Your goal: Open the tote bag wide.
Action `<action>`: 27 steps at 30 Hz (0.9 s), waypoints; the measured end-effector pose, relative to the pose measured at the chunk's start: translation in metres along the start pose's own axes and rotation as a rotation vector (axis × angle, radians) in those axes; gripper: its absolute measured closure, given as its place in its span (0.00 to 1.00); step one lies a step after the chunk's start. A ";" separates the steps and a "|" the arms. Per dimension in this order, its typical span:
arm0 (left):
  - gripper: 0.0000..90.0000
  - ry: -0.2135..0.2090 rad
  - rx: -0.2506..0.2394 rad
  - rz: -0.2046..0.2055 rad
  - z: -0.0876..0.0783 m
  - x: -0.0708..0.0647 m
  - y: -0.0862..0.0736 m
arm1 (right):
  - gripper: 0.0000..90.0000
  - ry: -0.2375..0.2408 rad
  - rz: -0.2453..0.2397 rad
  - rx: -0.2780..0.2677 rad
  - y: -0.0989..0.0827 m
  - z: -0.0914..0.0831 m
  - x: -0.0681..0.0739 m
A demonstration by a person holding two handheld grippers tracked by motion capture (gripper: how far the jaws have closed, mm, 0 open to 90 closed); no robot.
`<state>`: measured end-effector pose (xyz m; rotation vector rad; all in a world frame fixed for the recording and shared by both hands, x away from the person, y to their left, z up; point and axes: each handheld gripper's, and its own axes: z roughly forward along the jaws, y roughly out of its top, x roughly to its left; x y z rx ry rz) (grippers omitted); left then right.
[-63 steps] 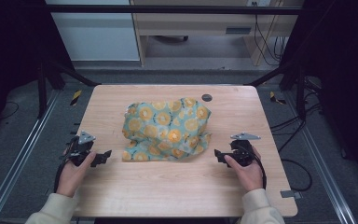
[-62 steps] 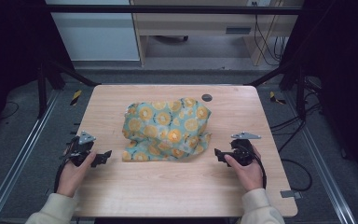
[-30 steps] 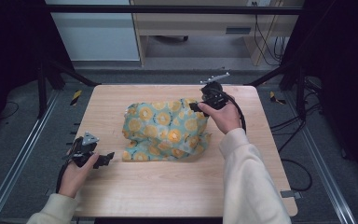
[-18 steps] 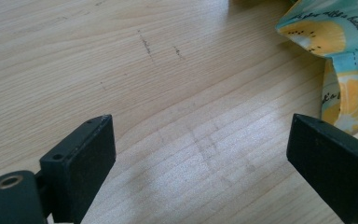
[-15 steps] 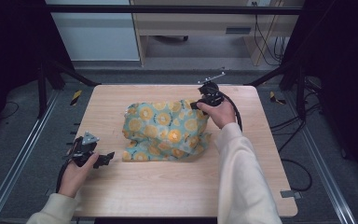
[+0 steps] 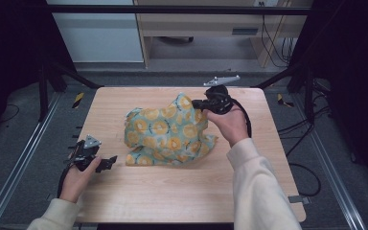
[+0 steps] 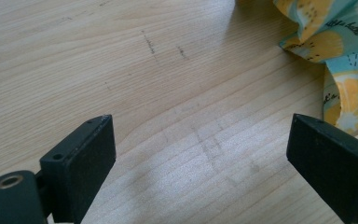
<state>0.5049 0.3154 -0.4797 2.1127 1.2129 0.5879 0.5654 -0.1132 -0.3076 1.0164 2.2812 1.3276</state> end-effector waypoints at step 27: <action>0.10 0.004 -0.006 -0.014 -0.003 0.002 0.000 | 1.00 0.189 -0.123 0.082 -0.139 -0.026 0.107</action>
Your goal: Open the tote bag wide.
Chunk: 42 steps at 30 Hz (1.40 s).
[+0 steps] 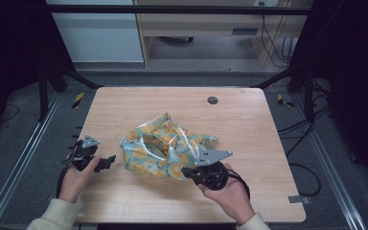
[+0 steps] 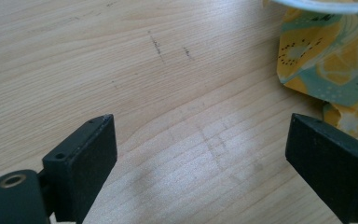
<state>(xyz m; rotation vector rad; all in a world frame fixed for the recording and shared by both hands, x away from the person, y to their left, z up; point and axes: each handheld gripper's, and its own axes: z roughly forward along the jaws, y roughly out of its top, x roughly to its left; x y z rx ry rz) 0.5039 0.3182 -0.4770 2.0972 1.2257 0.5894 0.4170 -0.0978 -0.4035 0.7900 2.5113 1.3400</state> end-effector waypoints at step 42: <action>0.27 -0.203 -0.030 0.273 -0.036 -0.063 0.128 | 0.69 -0.102 0.046 0.018 -0.028 -0.001 -0.011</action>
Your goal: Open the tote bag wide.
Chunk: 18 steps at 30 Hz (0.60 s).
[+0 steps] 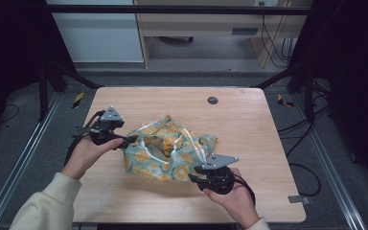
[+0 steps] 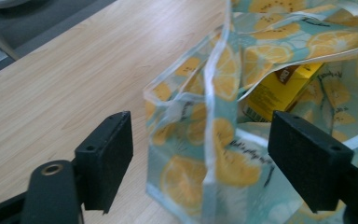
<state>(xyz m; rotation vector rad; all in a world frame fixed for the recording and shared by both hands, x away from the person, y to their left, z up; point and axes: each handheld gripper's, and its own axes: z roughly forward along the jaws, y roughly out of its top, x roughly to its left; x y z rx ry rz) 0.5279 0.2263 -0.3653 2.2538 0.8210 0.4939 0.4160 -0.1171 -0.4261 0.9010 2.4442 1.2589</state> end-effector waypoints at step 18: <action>0.98 -0.014 0.063 0.066 0.014 -0.009 0.004 | 0.66 -0.039 -0.002 -0.027 0.007 -0.024 -0.005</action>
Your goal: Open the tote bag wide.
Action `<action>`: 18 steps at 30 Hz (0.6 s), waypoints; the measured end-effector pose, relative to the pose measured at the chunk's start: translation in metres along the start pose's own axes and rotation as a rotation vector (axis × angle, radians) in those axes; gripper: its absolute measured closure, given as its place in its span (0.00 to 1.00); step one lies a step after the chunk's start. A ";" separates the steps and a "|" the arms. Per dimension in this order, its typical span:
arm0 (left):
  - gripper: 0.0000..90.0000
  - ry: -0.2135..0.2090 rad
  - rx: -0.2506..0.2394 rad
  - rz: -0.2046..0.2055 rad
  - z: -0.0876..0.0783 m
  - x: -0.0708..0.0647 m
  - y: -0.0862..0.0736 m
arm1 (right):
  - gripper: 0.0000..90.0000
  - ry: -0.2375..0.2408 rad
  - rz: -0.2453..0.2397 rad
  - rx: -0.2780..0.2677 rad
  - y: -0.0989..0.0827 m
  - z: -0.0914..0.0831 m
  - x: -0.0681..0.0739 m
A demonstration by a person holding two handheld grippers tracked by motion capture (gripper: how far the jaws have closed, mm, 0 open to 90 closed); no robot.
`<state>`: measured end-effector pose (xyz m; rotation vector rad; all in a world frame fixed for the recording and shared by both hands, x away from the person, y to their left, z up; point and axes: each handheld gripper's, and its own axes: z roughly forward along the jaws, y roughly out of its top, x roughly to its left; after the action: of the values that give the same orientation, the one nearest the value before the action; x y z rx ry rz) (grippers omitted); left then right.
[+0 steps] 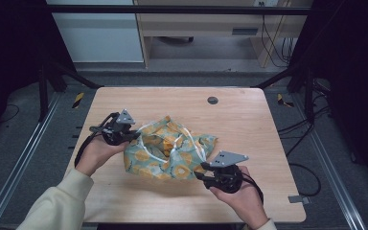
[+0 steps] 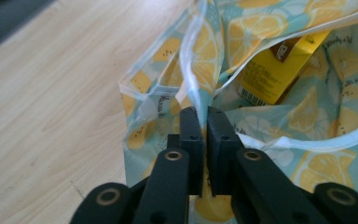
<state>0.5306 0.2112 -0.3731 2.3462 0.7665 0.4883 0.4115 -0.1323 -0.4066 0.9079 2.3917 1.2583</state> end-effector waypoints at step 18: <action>1.00 -0.154 -0.099 0.037 -0.028 -0.040 -0.024 | 0.67 -0.060 0.016 -0.015 0.008 -0.010 -0.013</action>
<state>0.4762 0.2142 -0.3735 2.2780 0.6147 0.3480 0.4196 -0.1440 -0.3952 0.9486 2.3302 1.2355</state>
